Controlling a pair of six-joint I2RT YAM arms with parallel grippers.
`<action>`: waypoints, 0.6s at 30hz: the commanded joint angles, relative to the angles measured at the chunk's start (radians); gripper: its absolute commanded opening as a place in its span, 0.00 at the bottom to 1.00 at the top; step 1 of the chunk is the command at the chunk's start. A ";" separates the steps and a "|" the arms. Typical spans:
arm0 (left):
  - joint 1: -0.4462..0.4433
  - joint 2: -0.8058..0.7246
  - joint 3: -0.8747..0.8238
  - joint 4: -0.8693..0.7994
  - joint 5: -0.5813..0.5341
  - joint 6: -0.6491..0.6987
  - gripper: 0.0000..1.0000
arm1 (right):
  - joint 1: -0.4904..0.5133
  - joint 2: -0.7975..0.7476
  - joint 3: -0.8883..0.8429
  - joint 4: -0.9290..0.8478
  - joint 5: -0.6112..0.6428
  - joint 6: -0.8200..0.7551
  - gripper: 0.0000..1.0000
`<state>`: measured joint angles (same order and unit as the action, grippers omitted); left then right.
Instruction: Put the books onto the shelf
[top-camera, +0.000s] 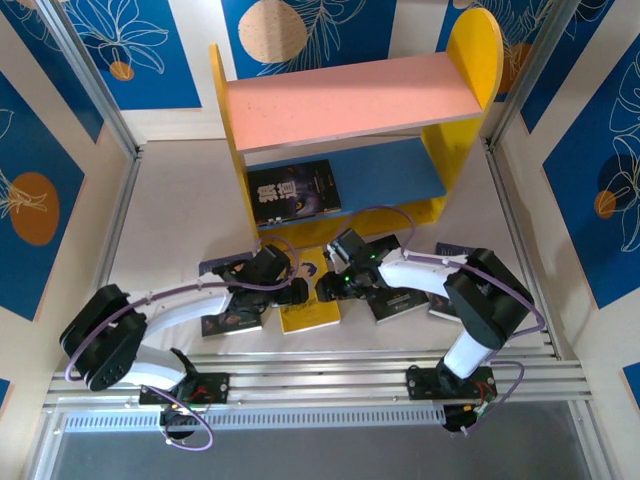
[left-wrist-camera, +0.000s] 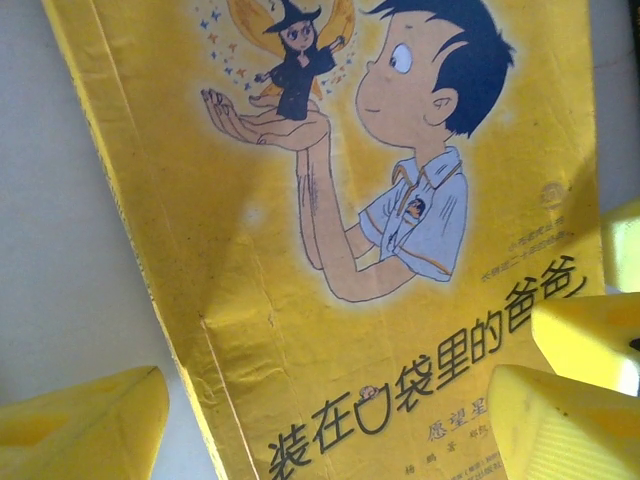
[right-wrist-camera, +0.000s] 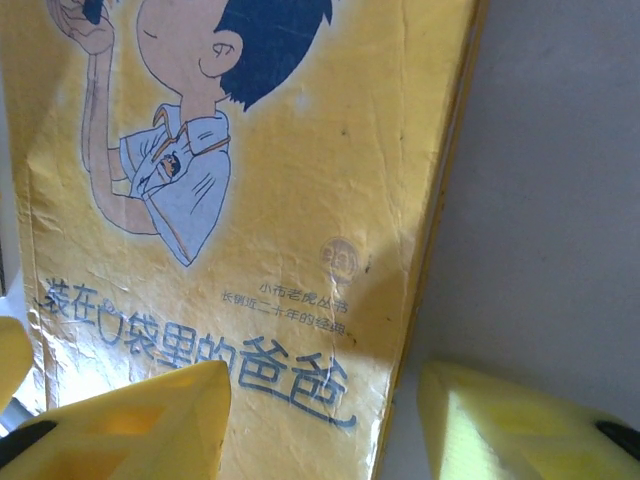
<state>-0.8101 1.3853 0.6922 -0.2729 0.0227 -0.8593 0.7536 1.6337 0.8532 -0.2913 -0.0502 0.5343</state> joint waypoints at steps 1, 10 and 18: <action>-0.012 0.009 -0.011 0.011 0.003 -0.017 0.83 | 0.007 0.014 -0.006 0.000 0.014 0.015 0.52; -0.016 0.001 -0.032 0.004 -0.007 -0.036 0.83 | 0.014 0.040 -0.008 0.004 0.013 0.019 0.51; -0.018 0.014 -0.055 0.050 0.009 -0.049 0.83 | 0.026 0.046 -0.026 0.012 0.013 0.024 0.45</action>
<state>-0.8165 1.3903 0.6552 -0.2493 0.0227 -0.8902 0.7601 1.6485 0.8524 -0.2882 -0.0257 0.5453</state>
